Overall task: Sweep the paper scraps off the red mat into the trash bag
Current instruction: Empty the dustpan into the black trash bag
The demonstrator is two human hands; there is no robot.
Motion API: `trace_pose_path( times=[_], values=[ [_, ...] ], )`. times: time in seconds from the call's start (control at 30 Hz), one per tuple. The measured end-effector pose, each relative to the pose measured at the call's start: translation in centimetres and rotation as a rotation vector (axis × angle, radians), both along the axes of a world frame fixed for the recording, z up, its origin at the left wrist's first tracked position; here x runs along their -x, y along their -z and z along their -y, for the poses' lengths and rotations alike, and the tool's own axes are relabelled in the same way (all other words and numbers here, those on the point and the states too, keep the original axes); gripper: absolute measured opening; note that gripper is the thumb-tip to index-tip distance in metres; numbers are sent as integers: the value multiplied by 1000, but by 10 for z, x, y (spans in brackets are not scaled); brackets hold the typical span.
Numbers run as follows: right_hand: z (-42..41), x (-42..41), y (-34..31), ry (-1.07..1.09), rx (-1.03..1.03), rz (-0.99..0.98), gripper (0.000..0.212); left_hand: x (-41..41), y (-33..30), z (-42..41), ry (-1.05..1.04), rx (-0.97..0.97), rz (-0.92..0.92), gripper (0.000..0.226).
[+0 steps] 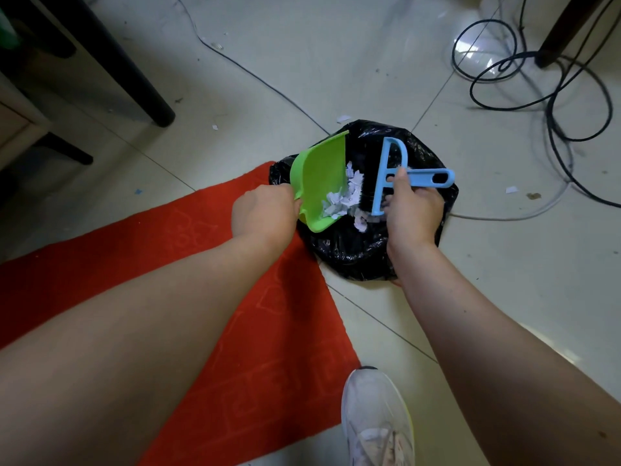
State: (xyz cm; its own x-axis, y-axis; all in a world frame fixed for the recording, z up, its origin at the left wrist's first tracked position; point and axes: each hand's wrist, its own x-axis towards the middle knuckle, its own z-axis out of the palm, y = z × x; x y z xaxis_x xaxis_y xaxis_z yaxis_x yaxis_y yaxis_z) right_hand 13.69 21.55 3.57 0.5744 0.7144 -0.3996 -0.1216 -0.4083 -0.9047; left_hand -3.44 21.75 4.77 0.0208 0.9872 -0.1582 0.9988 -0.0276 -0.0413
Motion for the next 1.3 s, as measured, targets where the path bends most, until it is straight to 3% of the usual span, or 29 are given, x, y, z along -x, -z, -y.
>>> trace_pose_path(
  times=[0.23,0.33,0.4,0.6,0.73,0.87,0.93,1.07,1.2,1.3],
  values=[
    [0,2,-5,-14,15,-35,32,-1,-3,5,213,-121,-100,6],
    [-1,4,-11,4,-9,-155,28,1,-12,7,285,-135,-129,26],
    [-2,2,-13,25,1,-130,25,1,-17,5,307,-196,-151,37],
    [-2,-1,-17,61,10,-204,26,1,-21,5,377,-265,-140,38],
    [-3,-1,-19,82,13,-188,26,4,-16,6,235,-281,-17,21],
    [-3,2,-19,72,18,-207,26,2,-13,12,232,-263,62,3],
    [-2,1,-19,124,39,-170,28,0,-17,13,153,-247,116,8],
    [0,1,-20,88,0,-328,18,-5,-14,12,106,-142,93,13],
    [2,-4,-19,212,32,-317,20,-2,-12,5,-215,-152,251,23],
    [4,-6,-19,233,38,-328,22,0,-8,0,-334,-118,361,22]
  ],
)
